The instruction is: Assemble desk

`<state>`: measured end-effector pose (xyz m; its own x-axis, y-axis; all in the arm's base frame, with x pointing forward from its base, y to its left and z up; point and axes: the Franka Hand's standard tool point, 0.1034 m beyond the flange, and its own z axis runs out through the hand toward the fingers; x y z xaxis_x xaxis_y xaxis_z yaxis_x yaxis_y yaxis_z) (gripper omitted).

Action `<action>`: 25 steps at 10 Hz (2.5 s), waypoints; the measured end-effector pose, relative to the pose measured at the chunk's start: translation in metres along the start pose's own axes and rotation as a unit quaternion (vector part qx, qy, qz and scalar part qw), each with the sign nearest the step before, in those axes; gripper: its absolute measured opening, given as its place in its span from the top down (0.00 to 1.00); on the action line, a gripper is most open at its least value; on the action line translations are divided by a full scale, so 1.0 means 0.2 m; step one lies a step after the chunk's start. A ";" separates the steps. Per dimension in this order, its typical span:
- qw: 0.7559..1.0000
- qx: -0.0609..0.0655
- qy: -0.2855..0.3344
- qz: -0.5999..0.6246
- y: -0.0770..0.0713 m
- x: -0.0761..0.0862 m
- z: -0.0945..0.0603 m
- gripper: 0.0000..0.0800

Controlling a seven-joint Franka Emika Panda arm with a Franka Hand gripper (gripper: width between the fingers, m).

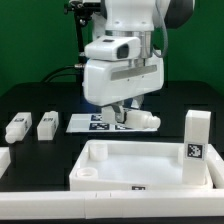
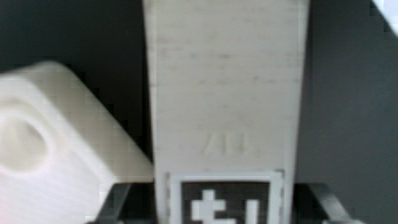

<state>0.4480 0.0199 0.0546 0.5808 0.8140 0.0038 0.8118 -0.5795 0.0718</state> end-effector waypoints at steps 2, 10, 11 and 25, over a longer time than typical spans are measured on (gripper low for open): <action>0.998 -0.008 -0.001 -0.065 0.00 -0.02 0.01 0.64; 0.866 -0.044 -0.008 -0.498 -0.05 -0.04 0.02 0.64; 0.846 -0.043 -0.011 -0.531 -0.06 -0.04 0.02 0.64; 0.648 -0.013 -0.015 -0.761 -0.27 -0.06 0.15 0.64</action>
Offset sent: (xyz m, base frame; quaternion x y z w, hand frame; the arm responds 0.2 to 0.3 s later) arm 0.0000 0.0000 0.0000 0.0000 0.0000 -0.1938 0.9810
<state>0.3988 0.0404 0.0200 -0.8908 0.4405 -0.1116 0.4446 0.8956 -0.0138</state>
